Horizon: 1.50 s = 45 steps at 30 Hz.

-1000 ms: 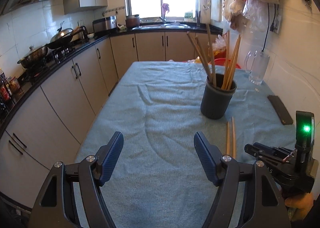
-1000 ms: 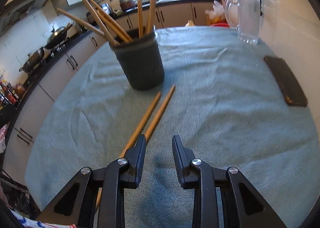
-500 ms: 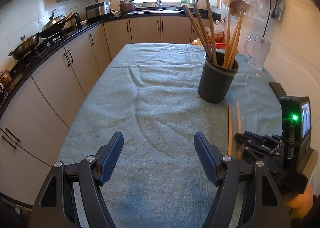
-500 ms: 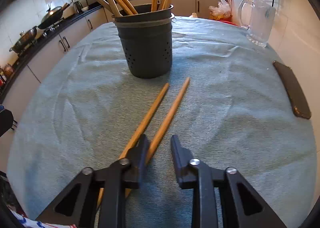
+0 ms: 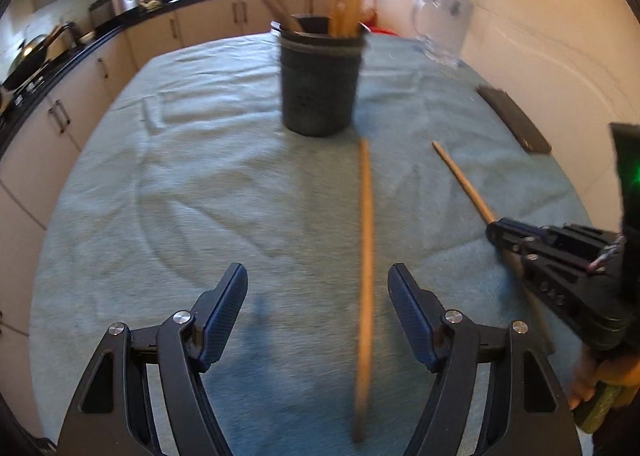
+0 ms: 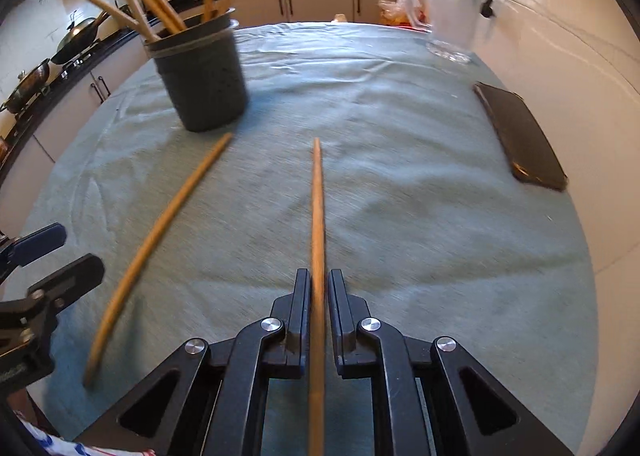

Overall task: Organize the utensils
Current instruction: 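Close the left gripper on a chopstick while the right gripper grasps the other, then lift both chopsticks upright and carry them over the grey cup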

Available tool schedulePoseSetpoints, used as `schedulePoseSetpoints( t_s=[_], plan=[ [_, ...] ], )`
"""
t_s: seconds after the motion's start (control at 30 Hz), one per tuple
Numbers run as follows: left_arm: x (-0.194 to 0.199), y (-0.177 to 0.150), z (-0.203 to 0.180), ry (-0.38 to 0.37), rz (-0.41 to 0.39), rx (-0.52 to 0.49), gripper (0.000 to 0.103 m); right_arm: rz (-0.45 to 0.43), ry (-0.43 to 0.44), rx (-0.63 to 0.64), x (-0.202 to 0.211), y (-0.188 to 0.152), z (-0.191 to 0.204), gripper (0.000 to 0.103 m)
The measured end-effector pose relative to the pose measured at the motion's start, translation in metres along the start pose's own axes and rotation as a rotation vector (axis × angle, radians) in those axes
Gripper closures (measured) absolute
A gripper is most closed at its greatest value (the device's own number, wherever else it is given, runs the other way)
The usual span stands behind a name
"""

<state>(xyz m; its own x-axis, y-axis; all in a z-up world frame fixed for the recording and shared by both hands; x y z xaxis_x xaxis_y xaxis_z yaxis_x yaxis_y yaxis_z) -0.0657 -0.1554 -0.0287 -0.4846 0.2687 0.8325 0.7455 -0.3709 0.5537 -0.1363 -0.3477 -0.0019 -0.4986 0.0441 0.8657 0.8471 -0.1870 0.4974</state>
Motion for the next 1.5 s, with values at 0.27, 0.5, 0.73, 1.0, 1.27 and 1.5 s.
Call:
schedulePoseSetpoints(
  t_s=[0.27,0.5,0.73,1.0,1.27,1.5],
  plan=[
    [-0.023,-0.005,-0.017,0.033,0.066,-0.063,0.083,-0.002,0.022,-0.016,0.006,-0.009,-0.008,0.095],
    [-0.017,-0.017,-0.015,-0.122,0.151,0.089,0.096,0.005,0.059,-0.035,0.011,-0.017,-0.004,0.096],
    [-0.001,-0.036,-0.023,-0.23,0.217,0.138,0.097,0.024,0.068,-0.026,0.026,-0.035,-0.002,0.096],
    [-0.005,-0.012,-0.023,-0.196,0.175,0.118,0.09,0.039,0.091,-0.015,0.019,-0.024,-0.005,0.086],
    [-0.04,0.014,-0.024,-0.176,0.22,0.102,0.09,0.065,0.08,-0.002,-0.004,0.005,-0.004,0.086],
    [-0.052,0.032,-0.024,-0.165,0.216,0.092,0.09,0.065,0.052,0.032,-0.016,0.022,0.002,0.086]
  ],
)
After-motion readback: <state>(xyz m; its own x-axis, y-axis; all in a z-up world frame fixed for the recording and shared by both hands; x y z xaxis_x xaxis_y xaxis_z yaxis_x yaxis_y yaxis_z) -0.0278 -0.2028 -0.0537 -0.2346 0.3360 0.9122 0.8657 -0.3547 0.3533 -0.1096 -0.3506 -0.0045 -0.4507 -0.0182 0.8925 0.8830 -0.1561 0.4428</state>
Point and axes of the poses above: each gripper's, at about its wrist camera, not at the fingertips, and x roughly against the way its jaws point, z to its left, y to its top, the point moved 7 cm from there along -x, roughly the way its jaws point
